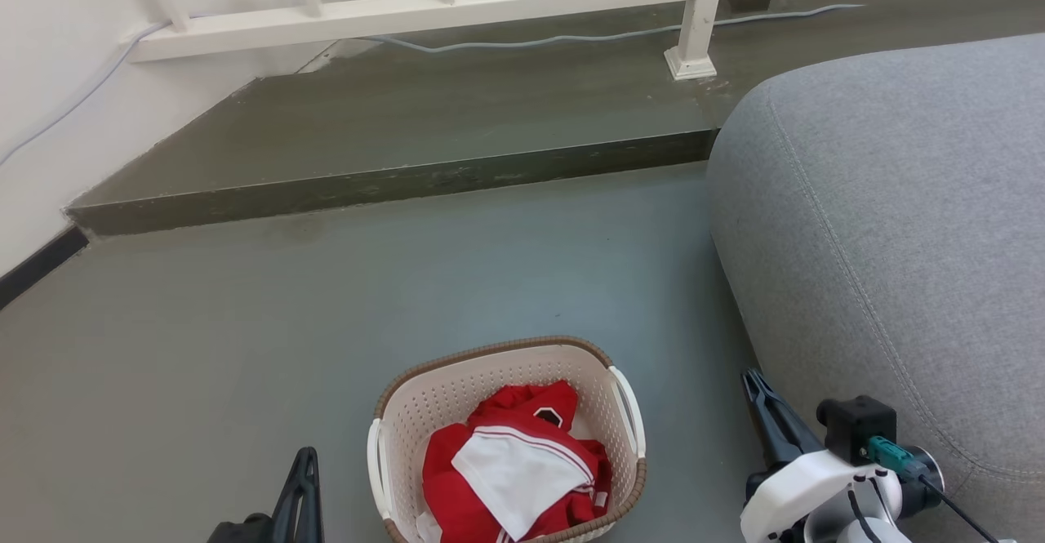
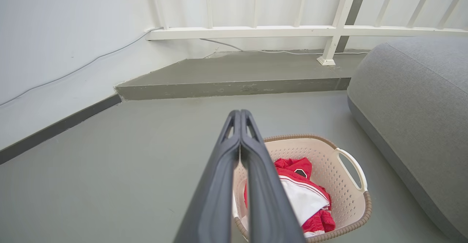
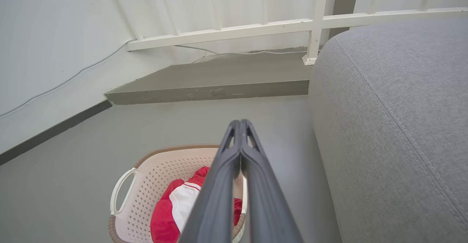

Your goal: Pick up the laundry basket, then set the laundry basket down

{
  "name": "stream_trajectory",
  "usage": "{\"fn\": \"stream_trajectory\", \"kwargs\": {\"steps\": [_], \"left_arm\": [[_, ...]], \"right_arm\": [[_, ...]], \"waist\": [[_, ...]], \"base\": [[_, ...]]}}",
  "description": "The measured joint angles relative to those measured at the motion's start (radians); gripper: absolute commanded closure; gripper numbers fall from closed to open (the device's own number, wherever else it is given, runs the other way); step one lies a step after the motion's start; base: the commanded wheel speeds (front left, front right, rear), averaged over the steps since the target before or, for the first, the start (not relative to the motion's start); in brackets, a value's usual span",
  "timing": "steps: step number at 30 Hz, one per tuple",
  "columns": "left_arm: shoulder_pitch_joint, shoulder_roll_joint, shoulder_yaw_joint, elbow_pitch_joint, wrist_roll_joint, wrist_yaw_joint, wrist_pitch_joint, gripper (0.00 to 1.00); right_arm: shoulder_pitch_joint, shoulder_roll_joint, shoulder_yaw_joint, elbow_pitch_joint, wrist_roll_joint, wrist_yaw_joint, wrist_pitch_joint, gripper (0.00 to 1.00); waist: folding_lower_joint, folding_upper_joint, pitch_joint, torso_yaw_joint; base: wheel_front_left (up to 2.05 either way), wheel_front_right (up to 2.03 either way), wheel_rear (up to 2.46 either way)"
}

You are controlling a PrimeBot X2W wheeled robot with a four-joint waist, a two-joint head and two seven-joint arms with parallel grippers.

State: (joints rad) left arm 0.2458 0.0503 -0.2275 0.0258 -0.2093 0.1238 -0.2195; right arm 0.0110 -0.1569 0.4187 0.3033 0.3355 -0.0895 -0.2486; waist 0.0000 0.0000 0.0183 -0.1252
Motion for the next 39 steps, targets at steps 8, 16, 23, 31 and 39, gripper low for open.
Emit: {"fn": "stream_trajectory", "kwargs": {"steps": [8,16,23,31,39], "left_arm": [[0.017,0.000,-0.023,-0.034,-0.069,-0.009,0.000,1.00],[0.024,0.000,0.000,-0.046,-0.221,-0.018,0.000,1.00],[0.019,0.000,0.030,-0.041,-0.339,-0.019,0.026,1.00],[-0.010,0.005,0.047,-0.032,-0.462,-0.029,0.044,1.00],[-0.036,0.019,0.065,-0.007,-0.583,-0.052,0.073,1.00]], "right_arm": [[0.019,0.003,-0.021,-0.012,0.064,0.010,0.001,1.00],[0.019,0.017,-0.062,-0.029,0.217,0.029,0.030,1.00],[0.018,0.026,-0.098,-0.035,0.303,0.039,0.053,1.00],[0.018,0.028,-0.139,-0.039,0.411,0.052,0.083,1.00],[0.015,0.030,-0.179,-0.042,0.517,0.065,0.109,1.00]], "waist": [[0.0000,0.0000,0.000,0.009],[0.0000,0.0000,0.000,0.022],[0.0000,0.0000,0.000,0.030],[0.0000,0.0000,-0.001,0.039],[0.0000,0.0000,-0.003,0.049]], "base": [[0.00,0.00,0.00],[0.00,0.00,0.00],[0.00,0.00,0.00],[0.00,0.00,0.00],[0.00,0.00,0.00]]}}
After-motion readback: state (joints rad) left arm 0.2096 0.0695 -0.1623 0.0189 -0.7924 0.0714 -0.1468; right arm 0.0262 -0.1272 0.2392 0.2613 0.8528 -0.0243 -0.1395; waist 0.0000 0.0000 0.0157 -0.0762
